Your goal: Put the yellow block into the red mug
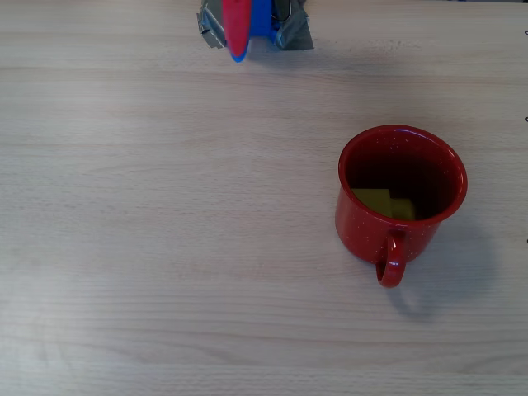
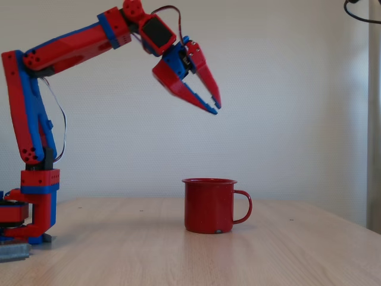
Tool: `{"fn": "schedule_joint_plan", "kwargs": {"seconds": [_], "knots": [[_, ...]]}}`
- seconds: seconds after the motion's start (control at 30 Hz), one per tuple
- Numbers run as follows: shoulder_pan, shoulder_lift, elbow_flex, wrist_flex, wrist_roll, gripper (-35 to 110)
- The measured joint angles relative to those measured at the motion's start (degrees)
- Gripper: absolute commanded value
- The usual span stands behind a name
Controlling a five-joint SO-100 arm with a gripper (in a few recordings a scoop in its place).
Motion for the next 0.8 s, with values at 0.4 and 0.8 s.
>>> {"fn": "schedule_joint_plan", "kwargs": {"seconds": [0.4, 0.8], "knots": [[2.02, 22.68, 37.88, -6.59, -1.14, 0], [-0.79, 48.60, 69.08, -15.12, -1.14, 0]]}}
